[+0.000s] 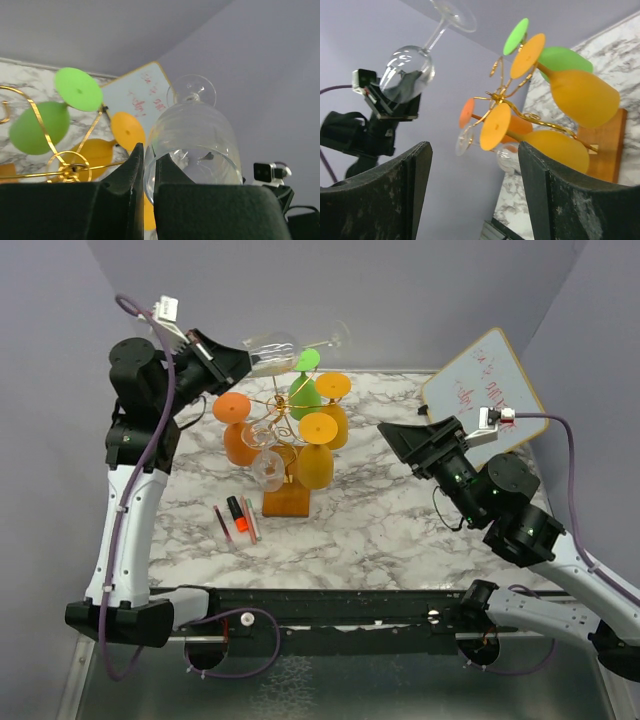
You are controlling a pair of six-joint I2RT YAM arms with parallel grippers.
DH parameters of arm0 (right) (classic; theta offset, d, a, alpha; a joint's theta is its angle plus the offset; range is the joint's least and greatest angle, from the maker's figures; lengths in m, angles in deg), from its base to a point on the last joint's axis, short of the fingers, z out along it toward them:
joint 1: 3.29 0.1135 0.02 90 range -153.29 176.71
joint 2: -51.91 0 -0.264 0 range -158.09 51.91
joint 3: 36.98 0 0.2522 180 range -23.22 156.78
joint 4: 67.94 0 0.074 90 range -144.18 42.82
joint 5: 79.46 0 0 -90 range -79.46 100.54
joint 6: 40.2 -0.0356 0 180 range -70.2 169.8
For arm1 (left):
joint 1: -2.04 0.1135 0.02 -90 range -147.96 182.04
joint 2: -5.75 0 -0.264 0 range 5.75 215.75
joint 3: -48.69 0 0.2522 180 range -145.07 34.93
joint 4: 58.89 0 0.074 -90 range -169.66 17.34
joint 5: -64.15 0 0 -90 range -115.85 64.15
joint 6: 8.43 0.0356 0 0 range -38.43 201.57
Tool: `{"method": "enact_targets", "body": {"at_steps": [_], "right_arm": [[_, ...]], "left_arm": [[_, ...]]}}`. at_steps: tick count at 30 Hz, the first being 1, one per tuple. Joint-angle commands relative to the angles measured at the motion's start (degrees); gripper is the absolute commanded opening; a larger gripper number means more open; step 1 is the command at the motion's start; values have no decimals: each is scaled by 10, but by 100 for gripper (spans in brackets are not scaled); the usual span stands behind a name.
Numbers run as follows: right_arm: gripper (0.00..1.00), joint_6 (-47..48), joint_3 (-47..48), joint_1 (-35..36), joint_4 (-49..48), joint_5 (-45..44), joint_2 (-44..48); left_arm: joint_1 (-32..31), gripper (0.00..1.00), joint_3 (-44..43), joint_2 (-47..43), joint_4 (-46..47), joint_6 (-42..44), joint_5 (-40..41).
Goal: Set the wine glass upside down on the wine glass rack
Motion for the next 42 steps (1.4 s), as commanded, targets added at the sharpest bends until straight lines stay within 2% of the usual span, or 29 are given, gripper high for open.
{"method": "enact_targets", "body": {"at_steps": [1, 9, 13, 16, 22, 34, 42], "right_arm": [[75, 4, -4, 4, -102, 29, -5], [76, -23, -9, 4, -198, 16, -19], [77, -19, 17, 4, -243, -28, -61], [77, -16, 55, 4, -240, -52, -103], [76, -47, 59, 4, -265, -127, -124], [43, -75, 33, 4, -298, -119, -128], [36, -91, 26, 4, -303, -94, -130]], "left_arm": [[-98, 0, 49, -25, 142, -44, 64], [-203, 0, 168, -58, 332, -57, 142], [-269, 0, 187, -56, 354, -26, 184], [-311, 0, 198, -53, 377, -9, 209], [-345, 0, 232, -70, 404, 7, 234], [-353, 0, 281, -93, 436, 9, 242], [-353, 0, 287, -94, 441, 5, 239]]}}
